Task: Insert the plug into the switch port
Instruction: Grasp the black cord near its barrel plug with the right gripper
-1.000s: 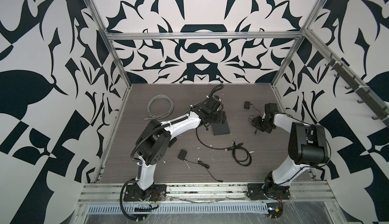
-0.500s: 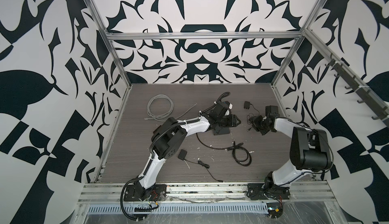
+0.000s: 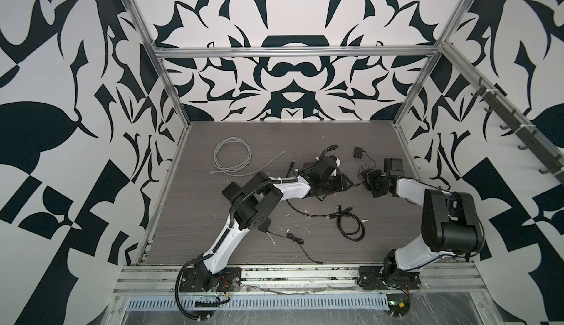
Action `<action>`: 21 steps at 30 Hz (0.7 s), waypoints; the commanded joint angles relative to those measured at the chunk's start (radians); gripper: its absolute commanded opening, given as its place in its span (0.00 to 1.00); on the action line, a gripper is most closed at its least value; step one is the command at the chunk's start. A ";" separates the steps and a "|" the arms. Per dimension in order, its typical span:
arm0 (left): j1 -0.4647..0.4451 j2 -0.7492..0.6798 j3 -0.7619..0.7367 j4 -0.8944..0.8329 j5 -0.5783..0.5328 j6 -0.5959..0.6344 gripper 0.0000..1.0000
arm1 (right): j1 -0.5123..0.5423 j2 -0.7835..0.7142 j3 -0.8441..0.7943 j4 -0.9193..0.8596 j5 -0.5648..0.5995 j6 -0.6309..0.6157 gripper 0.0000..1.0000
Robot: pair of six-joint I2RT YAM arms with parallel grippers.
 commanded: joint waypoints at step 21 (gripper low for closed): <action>-0.011 0.072 0.073 0.035 -0.047 -0.054 0.34 | 0.064 0.025 -0.005 0.107 -0.039 0.095 0.00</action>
